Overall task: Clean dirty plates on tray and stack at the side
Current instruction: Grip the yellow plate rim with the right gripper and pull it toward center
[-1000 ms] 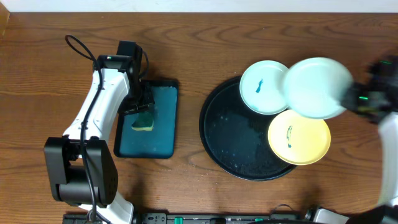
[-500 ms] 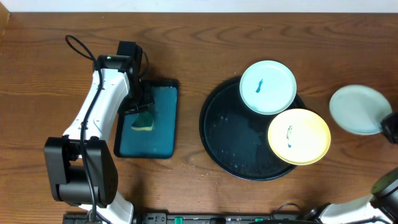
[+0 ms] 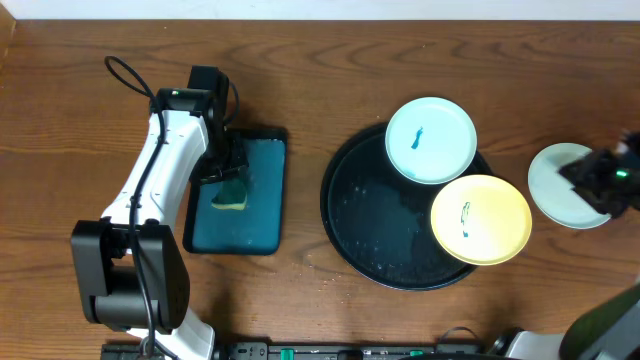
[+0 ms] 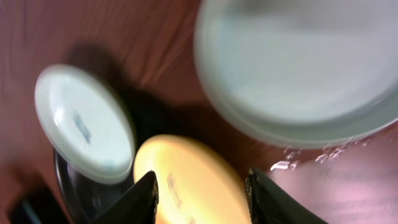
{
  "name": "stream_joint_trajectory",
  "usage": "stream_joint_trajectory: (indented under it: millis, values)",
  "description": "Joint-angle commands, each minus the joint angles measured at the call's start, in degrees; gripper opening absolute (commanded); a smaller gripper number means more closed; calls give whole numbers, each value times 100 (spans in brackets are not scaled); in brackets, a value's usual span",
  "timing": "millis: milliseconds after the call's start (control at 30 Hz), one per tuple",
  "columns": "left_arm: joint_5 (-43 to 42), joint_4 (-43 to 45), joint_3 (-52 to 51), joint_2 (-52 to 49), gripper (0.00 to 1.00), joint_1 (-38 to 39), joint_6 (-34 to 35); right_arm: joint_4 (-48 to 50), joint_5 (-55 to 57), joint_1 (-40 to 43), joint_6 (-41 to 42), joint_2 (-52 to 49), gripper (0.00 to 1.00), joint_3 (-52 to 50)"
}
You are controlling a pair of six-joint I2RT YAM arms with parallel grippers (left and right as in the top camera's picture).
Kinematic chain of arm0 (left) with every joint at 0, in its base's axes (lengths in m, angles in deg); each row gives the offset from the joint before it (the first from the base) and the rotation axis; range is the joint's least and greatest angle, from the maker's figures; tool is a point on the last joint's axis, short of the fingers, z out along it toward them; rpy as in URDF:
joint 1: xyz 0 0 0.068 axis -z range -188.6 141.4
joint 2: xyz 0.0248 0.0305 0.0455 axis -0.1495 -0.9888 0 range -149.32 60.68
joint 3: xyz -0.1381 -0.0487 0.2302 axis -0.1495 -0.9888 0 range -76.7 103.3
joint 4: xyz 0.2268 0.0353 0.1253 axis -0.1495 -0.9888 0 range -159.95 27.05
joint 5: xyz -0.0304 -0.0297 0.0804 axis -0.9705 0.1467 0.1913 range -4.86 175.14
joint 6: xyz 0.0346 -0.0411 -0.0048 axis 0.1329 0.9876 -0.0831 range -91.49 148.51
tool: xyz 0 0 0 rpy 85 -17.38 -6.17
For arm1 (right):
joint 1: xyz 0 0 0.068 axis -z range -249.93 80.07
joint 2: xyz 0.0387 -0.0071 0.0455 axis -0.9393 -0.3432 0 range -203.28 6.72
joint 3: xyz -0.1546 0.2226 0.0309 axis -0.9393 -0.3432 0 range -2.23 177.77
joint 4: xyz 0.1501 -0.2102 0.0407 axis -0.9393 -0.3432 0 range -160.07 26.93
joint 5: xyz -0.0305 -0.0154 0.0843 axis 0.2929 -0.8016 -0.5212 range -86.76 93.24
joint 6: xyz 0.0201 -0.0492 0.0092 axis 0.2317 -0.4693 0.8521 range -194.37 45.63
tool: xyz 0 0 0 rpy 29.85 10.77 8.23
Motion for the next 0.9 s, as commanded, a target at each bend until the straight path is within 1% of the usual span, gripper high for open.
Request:
stream_joint_trajectory:
  millis: [0,33,100,200,300,367,467,567,633,700,800,833,867]
  values:
    - [22,-15,-9,-17,11,-2,-48,-400,2068,-798,107,168,47,52]
    - [22,-13,-9,-15,11,-2,-48,-538,2492,-1034,149,146,48,46]
    - [22,-13,-9,-15,11,-2,-48,-675,2953,-1432,146,76,52,-26]
    - [24,-22,-9,-15,11,-2,-50,-586,3204,-1810,149,-26,55,-293]
    - [22,-37,-9,-15,11,-2,-50,-203,3381,-1899,304,-81,54,-728]
    - [22,-39,-9,-15,11,-2,-50,42,3289,-1869,321,-81,50,-946]
    - [22,-35,-9,-15,11,-2,-48,302,2750,-1864,330,-83,41,-1150]
    - [22,-35,-9,-17,12,-2,-50,435,2693,-1864,442,-83,38,-1360]
    - [22,-35,-9,-15,11,-2,-48,485,2695,-1862,450,-83,29,-1495]
    - [22,-35,-9,-15,12,-2,-50,577,2693,-1864,487,-83,23,-1644]
    - [22,-37,-9,-15,11,-2,-50,586,2699,-1862,599,-81,22,-1814]
    - [22,-37,-9,-15,11,-2,-50,605,2710,-1862,599,-81,21,-1867]
    - [22,-37,-9,-17,11,-2,-50,616,2715,-1862,599,-81,16,-1904]
